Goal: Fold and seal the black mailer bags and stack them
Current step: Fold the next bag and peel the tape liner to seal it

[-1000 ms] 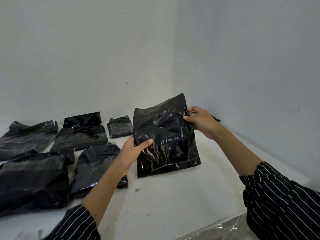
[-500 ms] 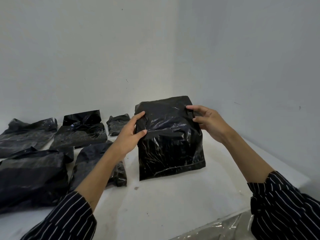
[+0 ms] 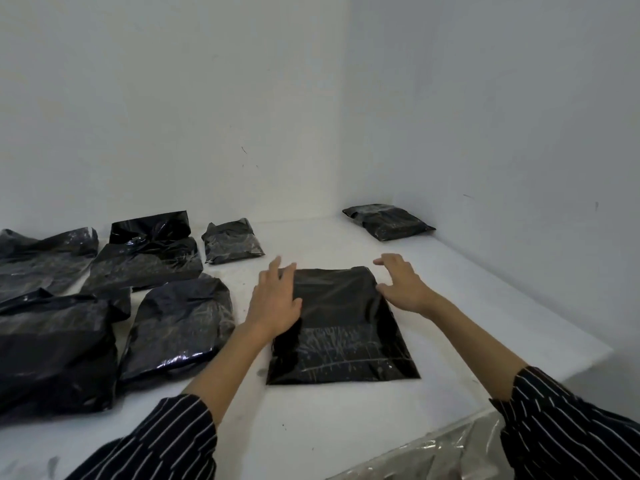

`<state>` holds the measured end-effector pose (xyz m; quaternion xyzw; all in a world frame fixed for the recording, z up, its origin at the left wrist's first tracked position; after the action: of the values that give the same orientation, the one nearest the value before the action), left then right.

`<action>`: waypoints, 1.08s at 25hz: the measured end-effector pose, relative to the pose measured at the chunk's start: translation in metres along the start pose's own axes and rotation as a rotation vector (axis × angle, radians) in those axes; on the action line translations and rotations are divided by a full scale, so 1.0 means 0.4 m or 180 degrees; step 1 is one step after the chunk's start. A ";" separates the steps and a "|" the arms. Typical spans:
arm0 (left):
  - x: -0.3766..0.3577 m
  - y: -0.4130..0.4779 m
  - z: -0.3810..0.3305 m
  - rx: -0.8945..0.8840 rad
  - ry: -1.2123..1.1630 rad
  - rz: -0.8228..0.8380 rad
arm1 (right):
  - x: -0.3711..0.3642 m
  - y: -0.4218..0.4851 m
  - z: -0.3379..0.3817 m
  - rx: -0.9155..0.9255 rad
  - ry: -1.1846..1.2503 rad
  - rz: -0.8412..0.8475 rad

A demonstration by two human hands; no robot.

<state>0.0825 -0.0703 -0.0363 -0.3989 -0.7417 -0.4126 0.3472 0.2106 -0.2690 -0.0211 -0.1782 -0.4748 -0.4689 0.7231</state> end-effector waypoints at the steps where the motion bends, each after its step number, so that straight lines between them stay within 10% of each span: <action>1: -0.010 0.005 -0.023 -0.0276 0.0188 -0.0086 | -0.012 0.003 0.020 0.0265 -0.0171 -0.0083; 6: -0.103 0.065 -0.053 -0.0490 0.0634 0.0698 | -0.121 0.034 0.105 0.0911 -0.0452 0.0390; 11: -0.127 0.089 0.010 0.0149 0.1077 0.1299 | -0.171 0.067 0.032 0.0343 -0.1125 0.0803; 21: -0.054 0.075 0.041 0.0703 0.1047 0.0100 | -0.063 0.063 -0.004 -0.0588 -0.1173 -0.0461; 27: -0.014 0.070 0.042 0.0969 0.0702 0.0413 | -0.044 0.053 0.009 -0.0952 -0.0288 0.0215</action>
<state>0.1064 -0.0475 -0.0387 -0.3412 -0.7257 -0.3137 0.5085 0.2248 -0.2468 -0.0302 -0.3207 -0.4255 -0.5013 0.6818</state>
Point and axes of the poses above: each hand's wrist, its own y-axis towards the middle knuckle, its own x-axis out of the back of the hand, z = x × y, the point moved 2 cm from there along y, towards the middle knuckle, and after that the axes turned 6 degrees about -z, right-handed, at the moved point
